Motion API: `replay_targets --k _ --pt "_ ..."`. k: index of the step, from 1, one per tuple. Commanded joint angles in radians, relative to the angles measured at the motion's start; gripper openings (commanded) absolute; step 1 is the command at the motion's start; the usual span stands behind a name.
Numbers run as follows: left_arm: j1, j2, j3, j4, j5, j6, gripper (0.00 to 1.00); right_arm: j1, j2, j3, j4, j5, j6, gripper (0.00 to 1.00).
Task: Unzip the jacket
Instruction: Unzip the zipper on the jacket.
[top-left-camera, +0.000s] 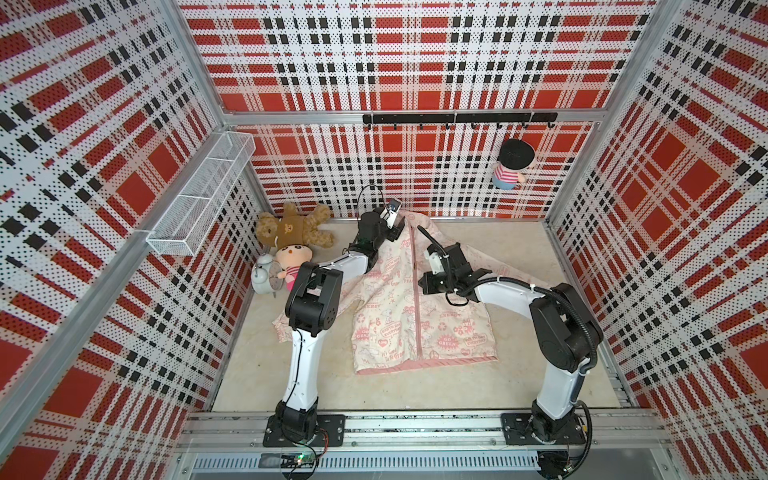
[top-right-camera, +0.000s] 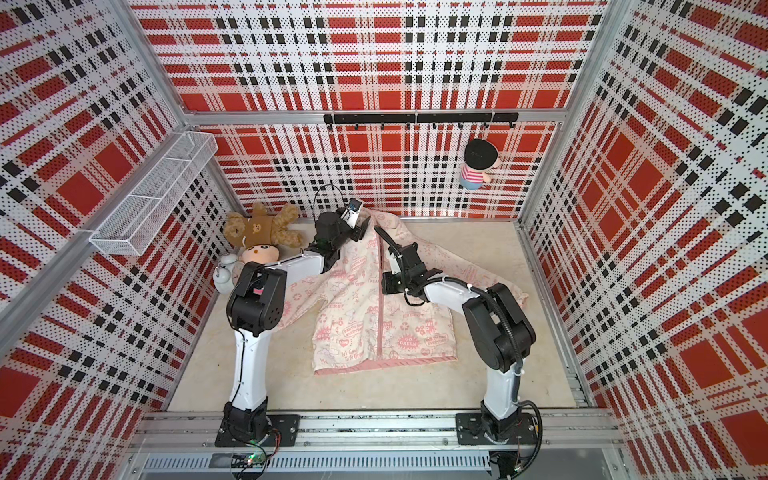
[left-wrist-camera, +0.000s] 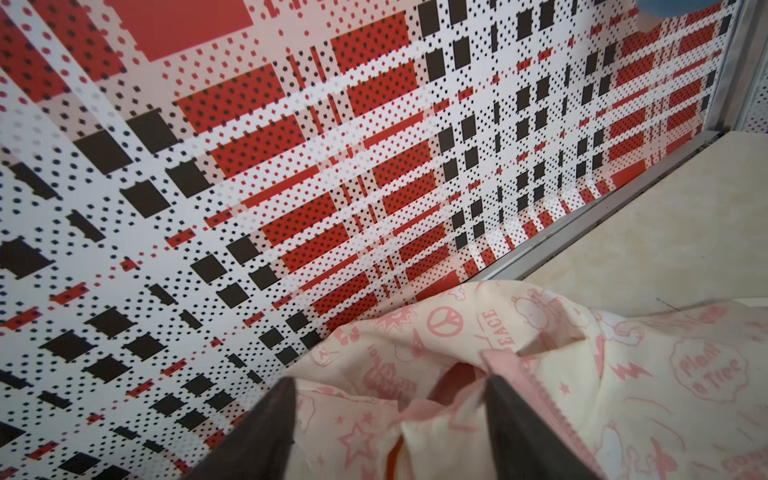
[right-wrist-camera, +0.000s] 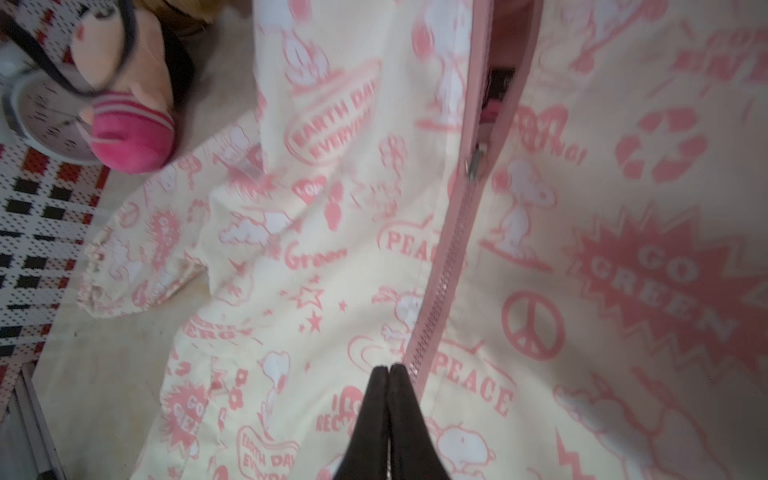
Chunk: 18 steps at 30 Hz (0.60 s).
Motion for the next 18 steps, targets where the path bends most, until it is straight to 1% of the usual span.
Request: replay_targets --k 1,3,5,6,7,9,10,12,14,16,18 --pt "0.01 -0.102 -0.077 0.104 0.005 -0.04 0.98 -0.04 0.0 0.056 -0.027 0.019 -0.023 0.13" --pt "0.014 -0.14 -0.105 0.112 -0.061 -0.179 0.98 -0.059 0.004 0.079 -0.032 0.021 -0.026 0.19" --pt "0.025 -0.159 -0.072 -0.009 -0.13 -0.357 0.98 -0.078 0.015 0.098 -0.033 0.022 -0.03 0.25" --pt "0.034 -0.157 -0.042 -0.088 -0.127 -0.416 0.98 -0.084 0.023 0.108 -0.031 0.022 -0.03 0.26" --pt "0.047 -0.152 -0.007 -0.169 -0.101 -0.47 0.98 -0.088 0.035 0.117 -0.033 0.023 -0.031 0.27" --pt "0.068 -0.139 0.023 -0.268 -0.055 -0.559 0.98 -0.093 0.062 0.134 -0.033 0.022 -0.019 0.3" --pt "0.071 -0.138 0.02 -0.297 -0.041 -0.585 0.98 -0.094 0.08 0.147 -0.034 0.014 -0.009 0.3" --pt "0.067 -0.152 -0.012 -0.323 -0.066 -0.601 0.98 -0.094 0.115 0.167 -0.035 0.004 0.019 0.32" --pt "0.052 -0.174 -0.047 -0.345 -0.08 -0.584 0.98 -0.094 0.151 0.182 -0.025 -0.011 0.055 0.33" --pt "0.035 -0.181 -0.044 -0.413 -0.111 -0.573 0.98 -0.091 0.183 0.197 -0.016 -0.015 0.071 0.33" --pt "0.026 -0.177 -0.034 -0.483 -0.11 -0.583 0.98 -0.089 0.21 0.209 -0.004 -0.023 0.081 0.32"
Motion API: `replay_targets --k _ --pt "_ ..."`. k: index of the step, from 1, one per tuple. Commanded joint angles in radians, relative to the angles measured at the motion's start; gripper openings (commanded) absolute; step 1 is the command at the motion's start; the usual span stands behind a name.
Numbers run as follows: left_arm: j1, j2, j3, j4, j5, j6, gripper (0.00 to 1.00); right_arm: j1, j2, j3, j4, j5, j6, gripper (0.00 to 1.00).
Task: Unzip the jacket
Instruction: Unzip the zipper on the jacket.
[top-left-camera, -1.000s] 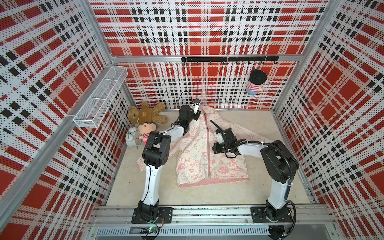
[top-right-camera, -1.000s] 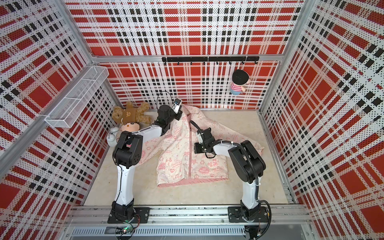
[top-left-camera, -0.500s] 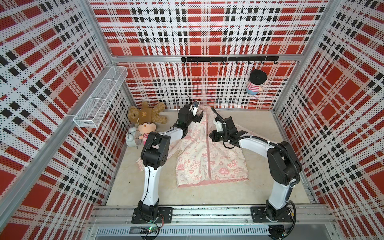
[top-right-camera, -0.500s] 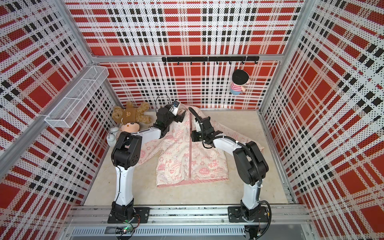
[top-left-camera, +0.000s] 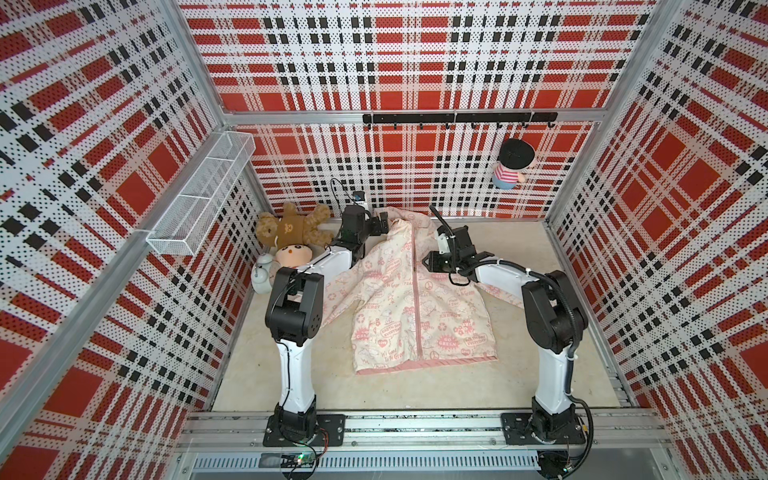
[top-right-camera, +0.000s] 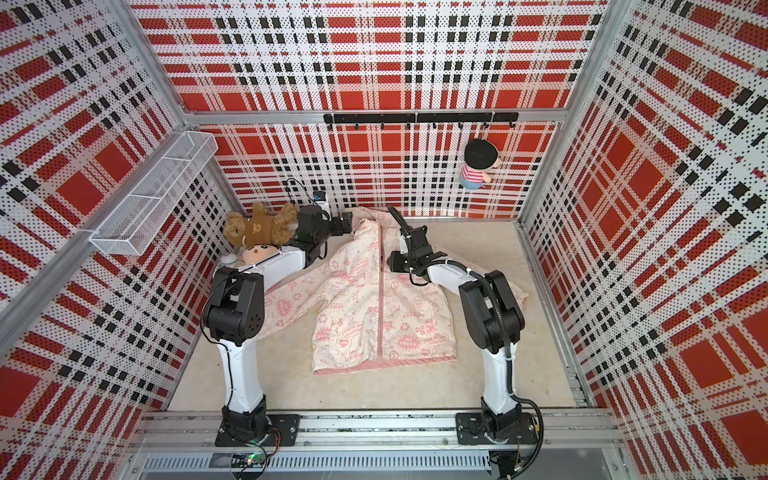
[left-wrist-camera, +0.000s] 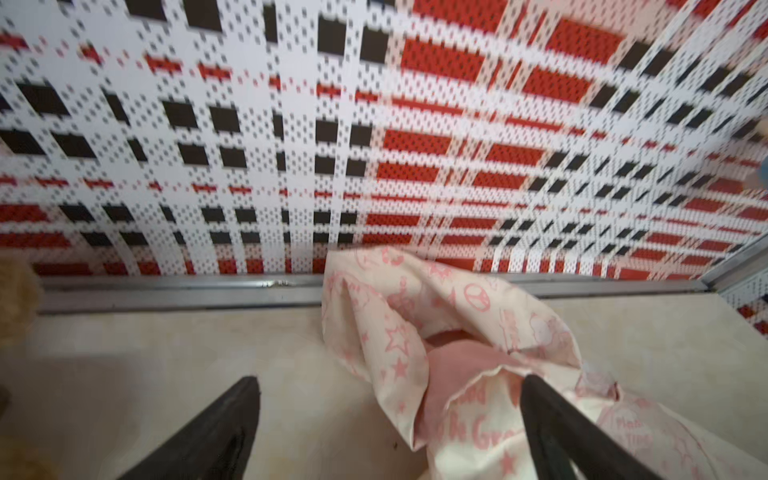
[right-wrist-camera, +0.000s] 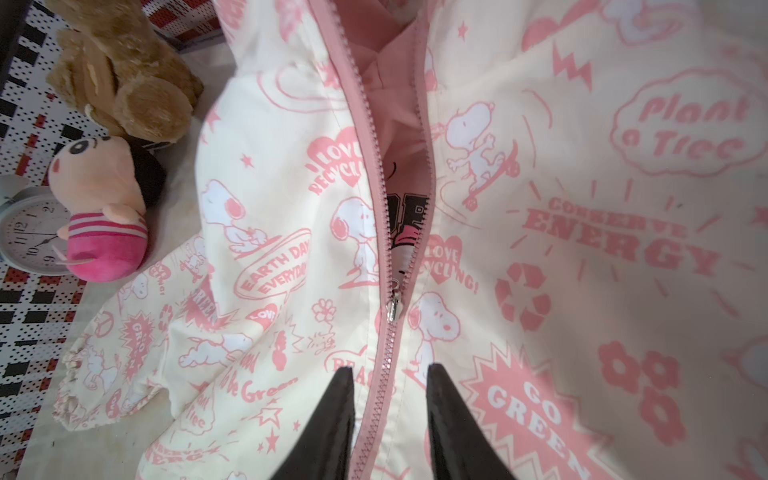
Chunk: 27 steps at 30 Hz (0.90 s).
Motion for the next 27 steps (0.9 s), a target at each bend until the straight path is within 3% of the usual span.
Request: replay_targets --k 1,9,15,19,27 --pt "-0.034 -0.026 -0.007 -0.169 -0.016 -0.049 0.99 0.006 0.049 0.031 0.02 -0.023 0.045 0.32" --pt "-0.084 0.02 -0.043 -0.273 0.039 -0.149 1.0 0.011 0.125 0.039 0.123 -0.098 0.049 0.32" --pt "-0.11 0.079 -0.025 -0.299 0.011 -0.198 0.99 0.015 0.171 0.076 0.115 -0.109 0.082 0.31" --pt "-0.105 0.126 0.017 -0.329 -0.046 -0.197 0.93 0.027 0.208 0.14 0.043 -0.075 0.065 0.29" --pt "-0.073 0.161 0.026 -0.323 -0.026 -0.218 0.82 0.062 0.278 0.253 -0.111 0.045 -0.006 0.27"
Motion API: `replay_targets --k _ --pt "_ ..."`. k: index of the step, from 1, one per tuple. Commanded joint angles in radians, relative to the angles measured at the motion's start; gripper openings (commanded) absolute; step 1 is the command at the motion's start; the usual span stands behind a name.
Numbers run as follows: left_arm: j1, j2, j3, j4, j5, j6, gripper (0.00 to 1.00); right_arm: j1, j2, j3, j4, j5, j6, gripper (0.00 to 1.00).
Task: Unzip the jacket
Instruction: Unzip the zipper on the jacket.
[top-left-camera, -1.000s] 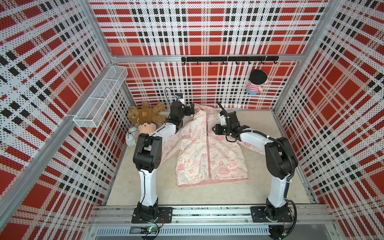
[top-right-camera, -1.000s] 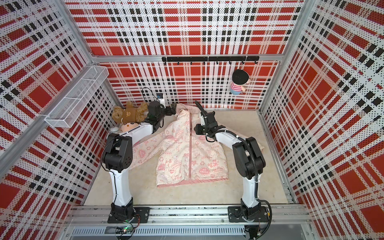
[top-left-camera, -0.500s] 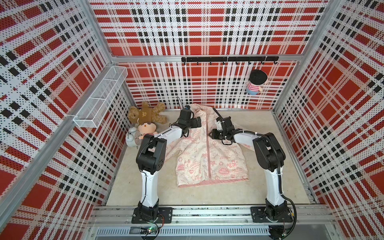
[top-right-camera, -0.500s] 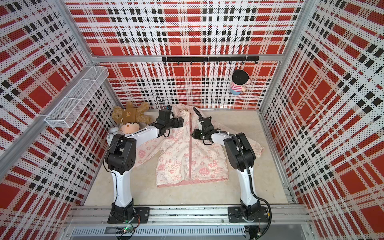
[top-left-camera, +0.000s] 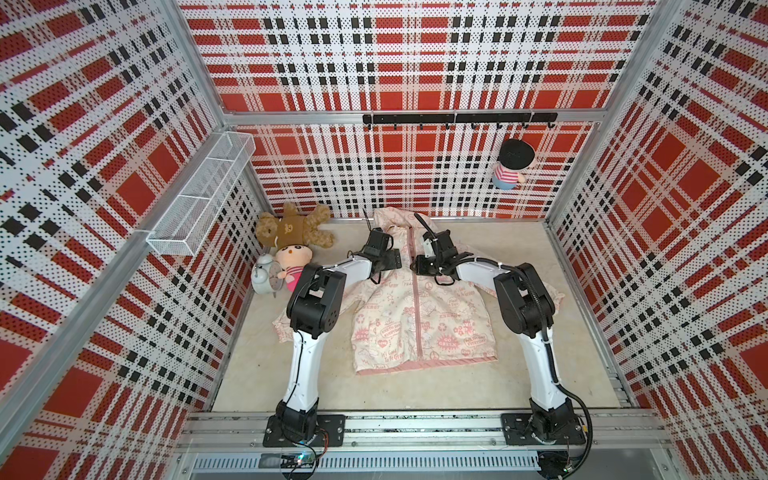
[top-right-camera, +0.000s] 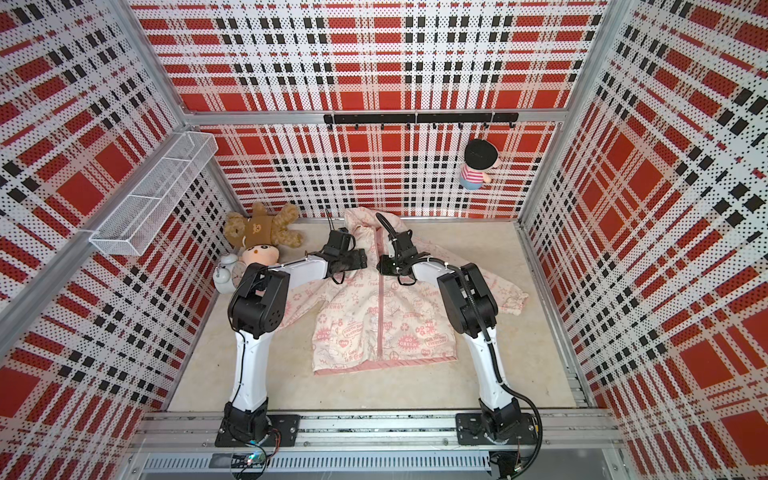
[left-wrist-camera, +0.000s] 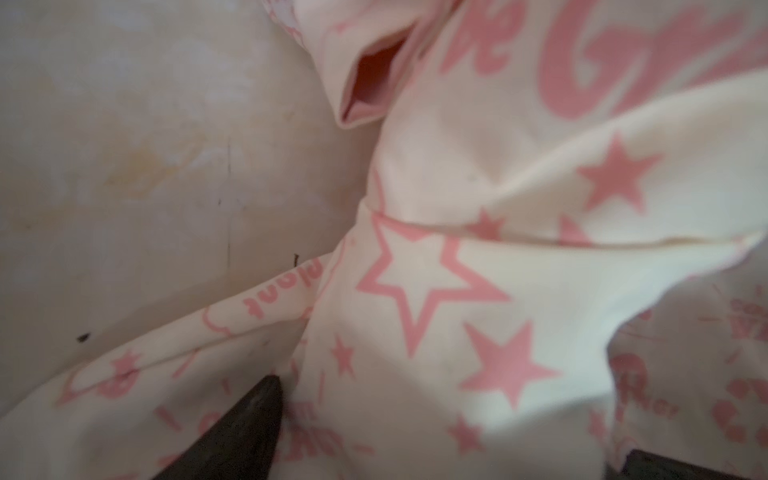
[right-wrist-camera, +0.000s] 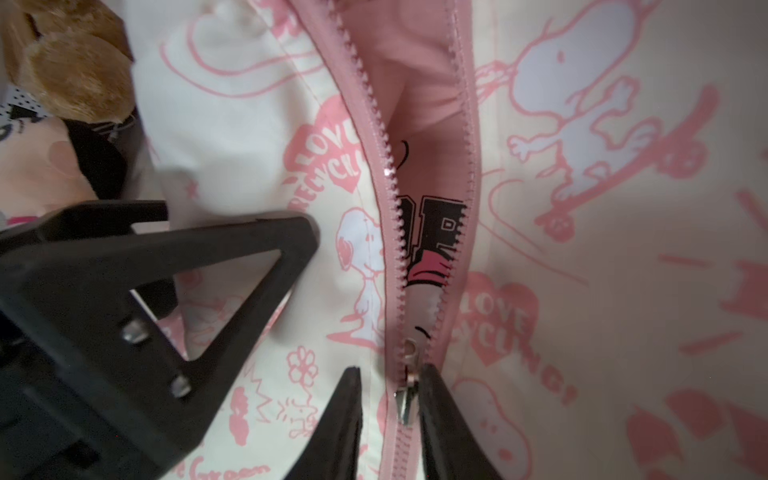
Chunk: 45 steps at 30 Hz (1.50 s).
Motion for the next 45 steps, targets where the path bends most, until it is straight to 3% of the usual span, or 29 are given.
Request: replay_targets --k 1,13,22,30,39,45 --pt "0.012 0.007 0.017 0.002 -0.006 -0.015 0.81 0.02 0.04 0.045 -0.095 0.071 -0.03 0.27" --pt "0.016 -0.001 -0.013 0.023 0.012 -0.016 0.76 0.043 0.1 0.131 -0.214 0.189 -0.031 0.18" --pt "0.016 -0.041 0.048 -0.021 0.022 -0.006 0.8 0.054 0.063 0.108 -0.181 0.213 -0.047 0.0" --pt "0.015 -0.06 0.14 -0.007 0.153 -0.134 0.61 0.055 -0.025 0.033 -0.122 0.209 -0.04 0.0" --pt "-0.012 0.075 0.192 0.096 0.332 -0.319 0.33 0.055 -0.047 0.019 -0.136 0.193 -0.044 0.0" --pt "-0.014 0.131 0.174 0.163 0.386 -0.395 0.26 0.055 -0.072 -0.008 -0.134 0.186 -0.049 0.0"
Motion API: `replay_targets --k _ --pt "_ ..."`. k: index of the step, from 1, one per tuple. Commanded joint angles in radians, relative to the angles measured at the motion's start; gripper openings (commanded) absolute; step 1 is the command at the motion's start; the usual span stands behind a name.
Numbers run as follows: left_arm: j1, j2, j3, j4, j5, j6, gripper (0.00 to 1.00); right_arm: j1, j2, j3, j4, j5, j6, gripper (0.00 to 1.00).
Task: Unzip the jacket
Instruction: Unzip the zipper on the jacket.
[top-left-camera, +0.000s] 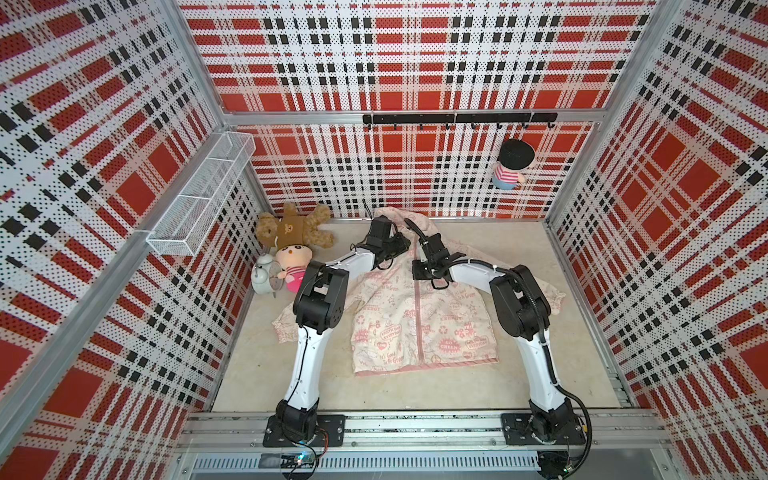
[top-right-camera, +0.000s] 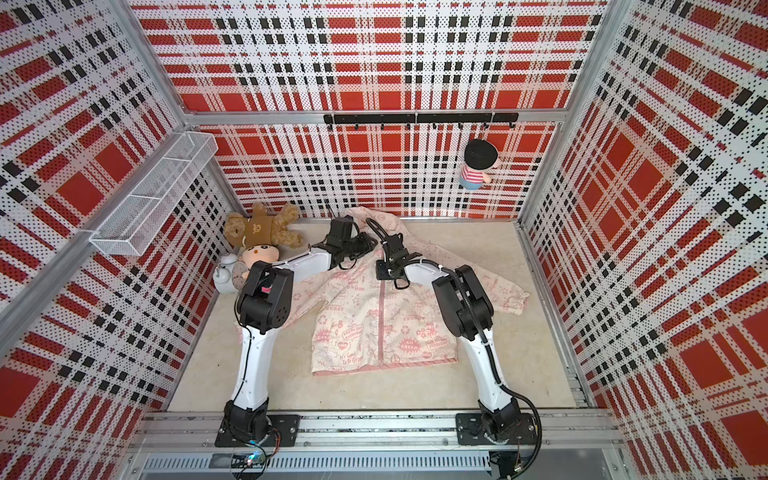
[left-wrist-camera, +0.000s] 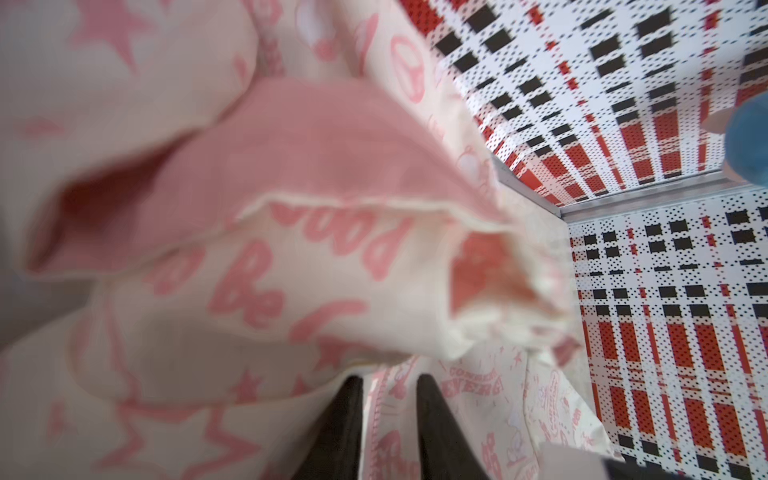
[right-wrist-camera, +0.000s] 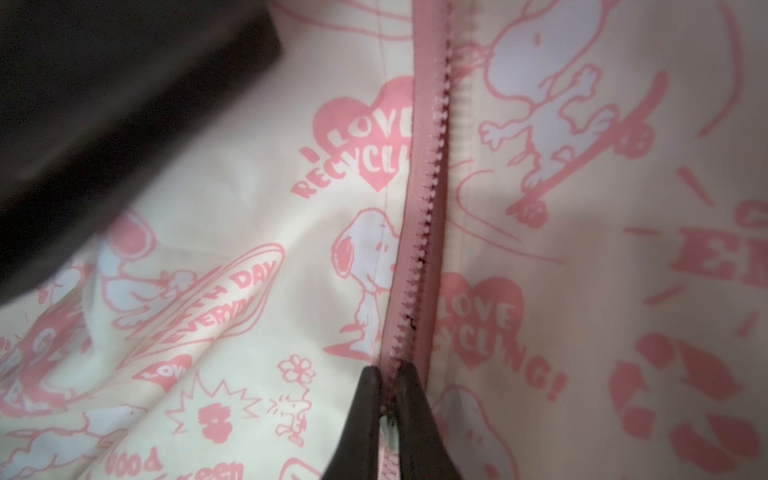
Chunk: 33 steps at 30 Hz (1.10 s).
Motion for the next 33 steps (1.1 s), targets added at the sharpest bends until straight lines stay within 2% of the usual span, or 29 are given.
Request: replay_targets --k 1,4,7,14,17,22,33 --pt "-0.008 0.023 -0.01 0.047 0.04 -0.049 0.27 0.005 -0.058 -0.02 -0.019 -0.002 -0.011 0.0" --pt "-0.012 0.033 -0.002 0.038 0.022 -0.037 0.26 0.004 -0.066 -0.026 -0.017 -0.005 -0.005 0.01" --pt "-0.011 0.048 0.005 0.017 -0.005 -0.023 0.23 0.001 -0.082 -0.034 -0.014 0.002 0.006 0.19" --pt "-0.008 0.039 -0.03 0.018 -0.049 -0.004 0.19 -0.004 -0.117 -0.026 -0.023 -0.003 0.011 0.27" --pt "-0.01 0.026 -0.037 0.018 -0.056 0.0 0.18 -0.004 -0.116 -0.02 -0.03 -0.004 0.008 0.27" --pt "-0.008 -0.018 -0.048 0.018 -0.063 0.003 0.15 -0.004 -0.096 -0.015 -0.037 -0.013 0.008 0.2" --pt "-0.024 -0.094 -0.052 0.02 -0.047 -0.021 0.09 -0.006 -0.054 0.007 -0.056 -0.004 0.019 0.18"
